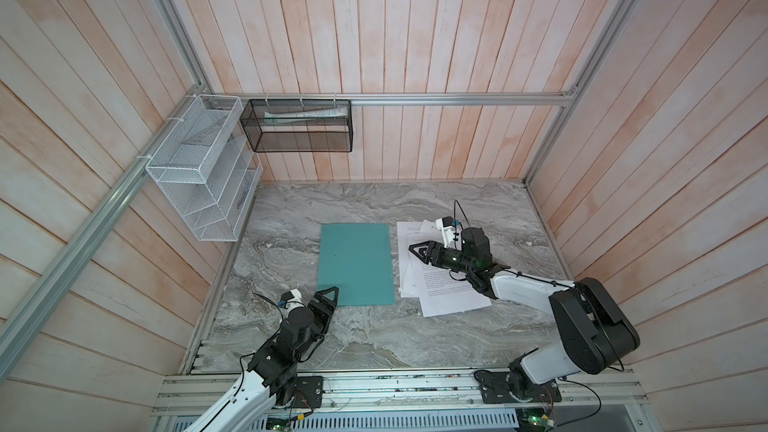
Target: Put the files into the folder
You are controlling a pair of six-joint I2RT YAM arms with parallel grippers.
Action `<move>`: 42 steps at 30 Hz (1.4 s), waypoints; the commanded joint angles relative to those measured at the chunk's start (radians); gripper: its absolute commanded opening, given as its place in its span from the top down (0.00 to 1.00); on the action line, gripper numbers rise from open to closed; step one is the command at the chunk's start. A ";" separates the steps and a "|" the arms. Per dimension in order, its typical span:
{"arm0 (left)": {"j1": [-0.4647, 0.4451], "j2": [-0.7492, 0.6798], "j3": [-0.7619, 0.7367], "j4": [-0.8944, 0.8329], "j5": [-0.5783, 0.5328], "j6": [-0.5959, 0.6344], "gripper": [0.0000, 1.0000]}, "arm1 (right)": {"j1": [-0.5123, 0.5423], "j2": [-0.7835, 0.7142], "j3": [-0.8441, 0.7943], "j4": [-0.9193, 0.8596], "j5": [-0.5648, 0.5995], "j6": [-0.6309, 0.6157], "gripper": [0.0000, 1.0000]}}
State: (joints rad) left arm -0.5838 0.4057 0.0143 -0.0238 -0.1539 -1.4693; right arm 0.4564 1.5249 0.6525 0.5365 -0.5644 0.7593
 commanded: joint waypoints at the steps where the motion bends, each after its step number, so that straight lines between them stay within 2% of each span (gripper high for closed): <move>1: -0.005 -0.003 -0.106 0.063 -0.030 -0.023 0.17 | -0.007 0.025 -0.007 0.043 -0.035 0.017 0.35; 14: -0.004 0.128 -0.106 0.089 0.002 -0.025 0.18 | -0.016 0.070 0.008 0.051 -0.054 0.032 0.38; 30: -0.002 0.171 -0.107 0.111 -0.032 -0.009 0.17 | -0.061 0.089 0.031 0.016 -0.058 0.000 0.38; 42: 0.004 0.286 -0.111 0.218 -0.040 -0.017 0.17 | -0.073 0.094 0.033 0.023 -0.068 0.001 0.39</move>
State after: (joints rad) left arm -0.5835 0.6884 0.0139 0.1452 -0.1696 -1.4895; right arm 0.3923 1.6138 0.6613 0.5606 -0.6174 0.7769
